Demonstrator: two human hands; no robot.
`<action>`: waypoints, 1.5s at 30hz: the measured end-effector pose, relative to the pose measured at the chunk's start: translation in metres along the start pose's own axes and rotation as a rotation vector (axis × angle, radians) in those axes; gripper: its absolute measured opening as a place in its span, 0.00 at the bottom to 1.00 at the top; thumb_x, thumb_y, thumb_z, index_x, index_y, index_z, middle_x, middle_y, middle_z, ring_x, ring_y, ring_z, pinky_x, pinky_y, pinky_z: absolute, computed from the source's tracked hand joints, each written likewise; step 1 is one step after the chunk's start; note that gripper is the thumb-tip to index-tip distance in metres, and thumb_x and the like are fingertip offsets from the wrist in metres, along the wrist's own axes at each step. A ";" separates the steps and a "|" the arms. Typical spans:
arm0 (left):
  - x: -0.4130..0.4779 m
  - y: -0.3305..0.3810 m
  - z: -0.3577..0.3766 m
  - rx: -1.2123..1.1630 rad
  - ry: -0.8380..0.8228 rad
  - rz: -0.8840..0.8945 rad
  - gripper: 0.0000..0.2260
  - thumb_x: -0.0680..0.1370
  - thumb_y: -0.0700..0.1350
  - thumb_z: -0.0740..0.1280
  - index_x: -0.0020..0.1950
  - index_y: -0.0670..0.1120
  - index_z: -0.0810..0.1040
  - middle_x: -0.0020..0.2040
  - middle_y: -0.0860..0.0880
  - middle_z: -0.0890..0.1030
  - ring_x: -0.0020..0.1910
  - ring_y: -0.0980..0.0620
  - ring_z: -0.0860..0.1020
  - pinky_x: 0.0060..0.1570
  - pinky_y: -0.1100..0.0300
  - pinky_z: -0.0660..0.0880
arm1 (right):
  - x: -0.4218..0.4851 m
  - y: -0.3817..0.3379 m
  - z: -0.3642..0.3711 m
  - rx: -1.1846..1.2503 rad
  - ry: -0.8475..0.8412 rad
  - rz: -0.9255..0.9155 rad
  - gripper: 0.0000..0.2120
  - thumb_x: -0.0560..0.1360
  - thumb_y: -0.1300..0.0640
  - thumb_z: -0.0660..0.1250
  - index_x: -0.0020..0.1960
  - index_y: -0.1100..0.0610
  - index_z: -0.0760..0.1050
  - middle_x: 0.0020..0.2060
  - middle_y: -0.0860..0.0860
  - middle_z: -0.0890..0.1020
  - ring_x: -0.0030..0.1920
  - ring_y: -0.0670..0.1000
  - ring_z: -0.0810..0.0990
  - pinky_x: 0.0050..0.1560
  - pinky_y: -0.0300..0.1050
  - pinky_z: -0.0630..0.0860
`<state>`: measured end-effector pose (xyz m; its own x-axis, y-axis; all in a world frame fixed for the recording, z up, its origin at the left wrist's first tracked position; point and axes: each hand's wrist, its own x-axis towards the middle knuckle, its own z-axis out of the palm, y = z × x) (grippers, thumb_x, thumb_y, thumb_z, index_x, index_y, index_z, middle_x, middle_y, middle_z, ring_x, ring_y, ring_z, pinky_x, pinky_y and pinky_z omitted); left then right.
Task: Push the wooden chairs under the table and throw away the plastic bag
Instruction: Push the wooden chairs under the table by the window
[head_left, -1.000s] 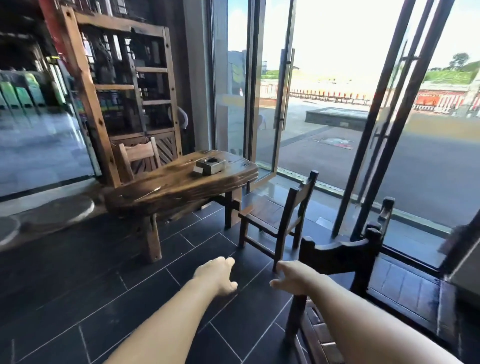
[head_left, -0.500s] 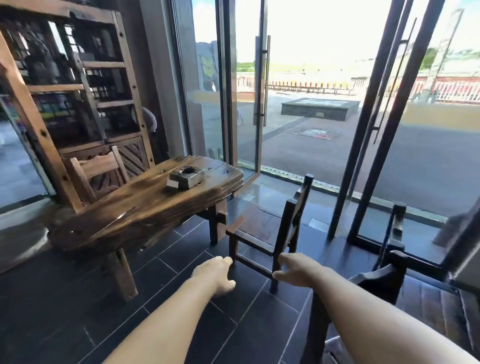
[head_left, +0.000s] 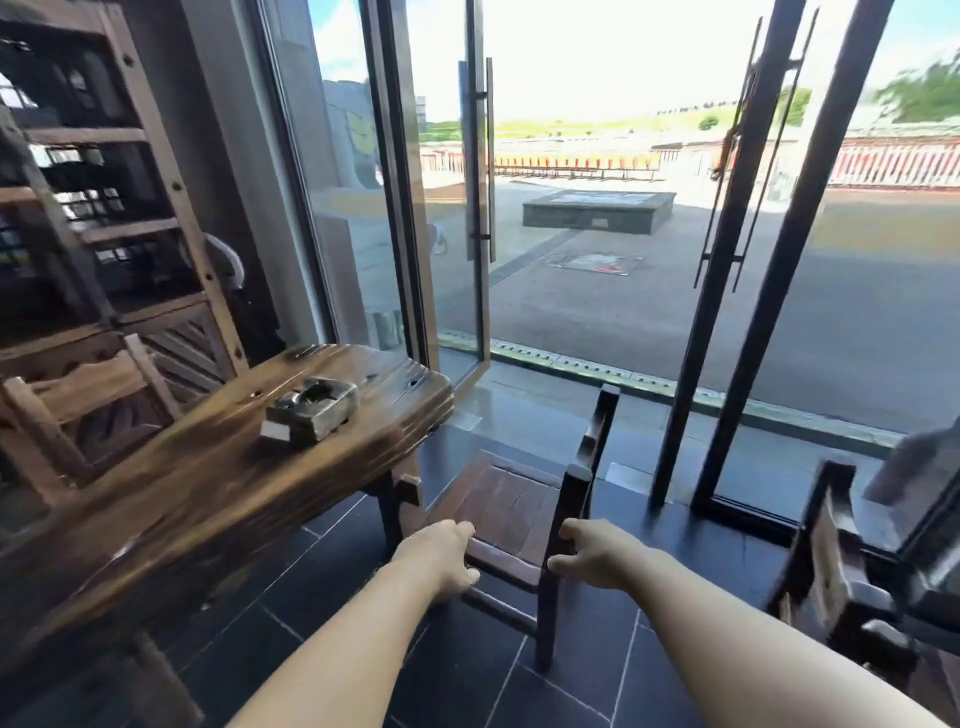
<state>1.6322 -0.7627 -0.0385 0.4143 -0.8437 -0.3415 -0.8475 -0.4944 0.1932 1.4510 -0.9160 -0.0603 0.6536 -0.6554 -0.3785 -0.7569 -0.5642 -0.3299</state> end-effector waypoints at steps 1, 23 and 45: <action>0.017 0.000 -0.004 -0.009 -0.011 0.012 0.26 0.74 0.55 0.66 0.71 0.50 0.68 0.69 0.49 0.74 0.66 0.44 0.74 0.64 0.50 0.73 | 0.010 0.004 -0.005 0.005 0.002 0.018 0.28 0.71 0.37 0.65 0.64 0.54 0.73 0.62 0.54 0.79 0.58 0.57 0.78 0.58 0.53 0.76; 0.325 0.125 -0.088 0.193 -0.175 0.917 0.25 0.76 0.51 0.67 0.71 0.46 0.71 0.68 0.46 0.76 0.66 0.47 0.74 0.63 0.57 0.72 | 0.089 0.062 -0.062 0.389 0.287 0.836 0.27 0.69 0.36 0.63 0.61 0.52 0.73 0.60 0.54 0.80 0.58 0.58 0.79 0.60 0.52 0.76; 0.262 0.437 0.029 0.402 -0.371 1.512 0.24 0.75 0.47 0.68 0.71 0.47 0.71 0.64 0.45 0.78 0.62 0.45 0.77 0.57 0.58 0.73 | -0.076 0.245 -0.001 0.780 0.689 1.391 0.23 0.72 0.37 0.65 0.61 0.50 0.75 0.50 0.50 0.83 0.52 0.55 0.81 0.51 0.45 0.75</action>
<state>1.3608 -1.1932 -0.0701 -0.8915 -0.3591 -0.2761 -0.4378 0.8395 0.3218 1.2160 -1.0051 -0.1113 -0.7098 -0.5938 -0.3790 -0.3914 0.7798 -0.4886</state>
